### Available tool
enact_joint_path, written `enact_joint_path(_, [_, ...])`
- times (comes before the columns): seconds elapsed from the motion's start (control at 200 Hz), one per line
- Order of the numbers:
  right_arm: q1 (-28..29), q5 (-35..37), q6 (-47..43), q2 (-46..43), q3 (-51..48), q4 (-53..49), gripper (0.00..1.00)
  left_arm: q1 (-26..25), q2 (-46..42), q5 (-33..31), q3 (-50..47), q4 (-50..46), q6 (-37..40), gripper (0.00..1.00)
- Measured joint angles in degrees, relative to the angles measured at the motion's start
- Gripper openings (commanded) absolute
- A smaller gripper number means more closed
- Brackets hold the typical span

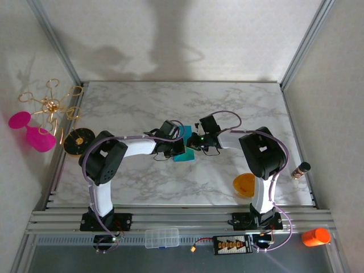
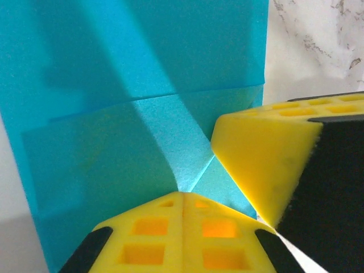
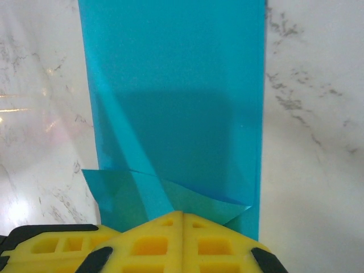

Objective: Fold a paper plane with a square sheet of paper (pick it up from the middle)
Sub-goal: Fold the triangle a second time at the center of the table.

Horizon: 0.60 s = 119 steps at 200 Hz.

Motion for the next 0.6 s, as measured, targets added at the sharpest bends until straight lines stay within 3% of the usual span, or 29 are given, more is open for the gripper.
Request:
enact_joint_path(0.376, [-0.28,-0.59,0.00,1.92,2.05,-0.13,0.02,0.00,0.00,0.00,-0.07,0.07,0.00,0.04])
enact_joint_path(0.596, [-0.09,0.98,0.04,2.27,3.56,-2.84,0.01,0.00,-0.17,0.04,-0.76,0.74,0.07,0.10])
